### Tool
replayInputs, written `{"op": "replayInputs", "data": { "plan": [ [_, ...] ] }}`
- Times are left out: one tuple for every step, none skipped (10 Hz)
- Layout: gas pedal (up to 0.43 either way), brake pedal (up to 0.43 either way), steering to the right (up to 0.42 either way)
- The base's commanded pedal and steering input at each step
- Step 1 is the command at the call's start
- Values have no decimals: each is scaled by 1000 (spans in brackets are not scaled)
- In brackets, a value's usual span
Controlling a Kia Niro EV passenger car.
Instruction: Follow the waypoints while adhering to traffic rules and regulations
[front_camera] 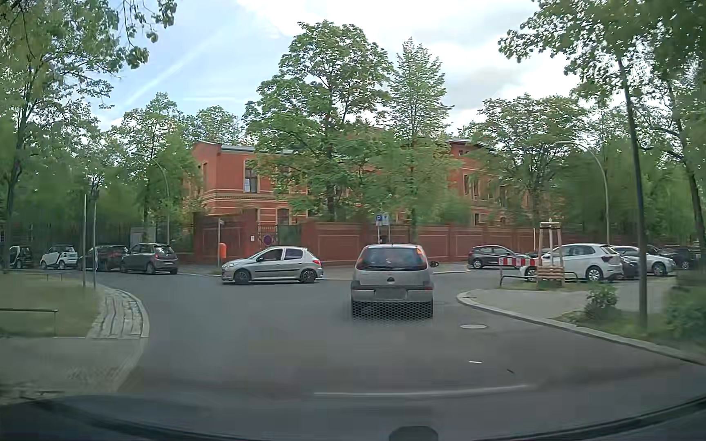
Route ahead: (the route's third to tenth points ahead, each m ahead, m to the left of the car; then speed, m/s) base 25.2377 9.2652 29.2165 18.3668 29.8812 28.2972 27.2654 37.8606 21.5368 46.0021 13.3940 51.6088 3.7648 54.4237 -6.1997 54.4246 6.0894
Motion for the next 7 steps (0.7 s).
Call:
{"op": "replayInputs", "data": {
  "plan": [
    [157, 24, -153],
    [260, 18, -153],
    [280, 18, -153],
    [299, 24, -153],
    [311, 18, -153],
    [311, 18, -154],
    [311, 18, -158]
  ]
}}
